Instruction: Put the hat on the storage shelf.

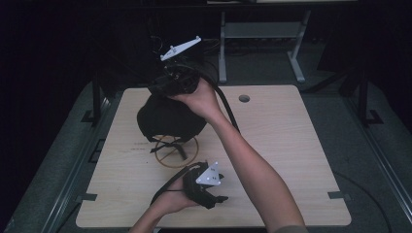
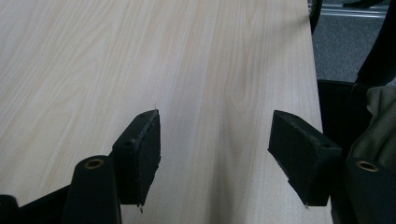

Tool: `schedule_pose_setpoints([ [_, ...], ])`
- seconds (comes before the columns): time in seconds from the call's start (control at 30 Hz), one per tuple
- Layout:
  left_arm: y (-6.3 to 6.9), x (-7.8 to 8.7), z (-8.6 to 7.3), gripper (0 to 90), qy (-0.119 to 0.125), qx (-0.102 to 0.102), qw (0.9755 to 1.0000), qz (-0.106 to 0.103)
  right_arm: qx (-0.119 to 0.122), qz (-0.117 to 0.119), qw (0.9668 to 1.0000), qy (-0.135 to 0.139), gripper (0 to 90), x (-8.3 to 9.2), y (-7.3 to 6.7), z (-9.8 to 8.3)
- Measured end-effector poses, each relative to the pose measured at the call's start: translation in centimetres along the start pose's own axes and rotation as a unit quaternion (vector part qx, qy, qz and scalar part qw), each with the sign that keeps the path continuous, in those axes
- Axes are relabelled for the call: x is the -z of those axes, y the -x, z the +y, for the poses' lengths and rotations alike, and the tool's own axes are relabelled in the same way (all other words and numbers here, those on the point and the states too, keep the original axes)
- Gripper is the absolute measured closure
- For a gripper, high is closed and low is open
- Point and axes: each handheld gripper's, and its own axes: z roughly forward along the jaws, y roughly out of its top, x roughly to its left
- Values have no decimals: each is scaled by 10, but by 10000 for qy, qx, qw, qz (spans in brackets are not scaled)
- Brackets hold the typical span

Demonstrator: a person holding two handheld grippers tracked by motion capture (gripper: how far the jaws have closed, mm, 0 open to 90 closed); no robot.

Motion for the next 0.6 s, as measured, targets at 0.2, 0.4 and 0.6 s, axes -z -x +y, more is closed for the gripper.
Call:
schedule_pose_setpoints([
  [0.2, 0, 3, -2, 338, 50, 77, 9999, 63, -75, 27, 10000, 54, 454, 11, 3, -7],
  [0.4, -1, 6, -3, 333, 152, 159, 9997, 87, -96, 36, 9999, -27, 401, 22, 6, -20],
  [0.6, -4, 7, -7, 313, 203, 378, 9990, 127, -247, 124, 9996, -11, 339, 37, 13, -32],
])
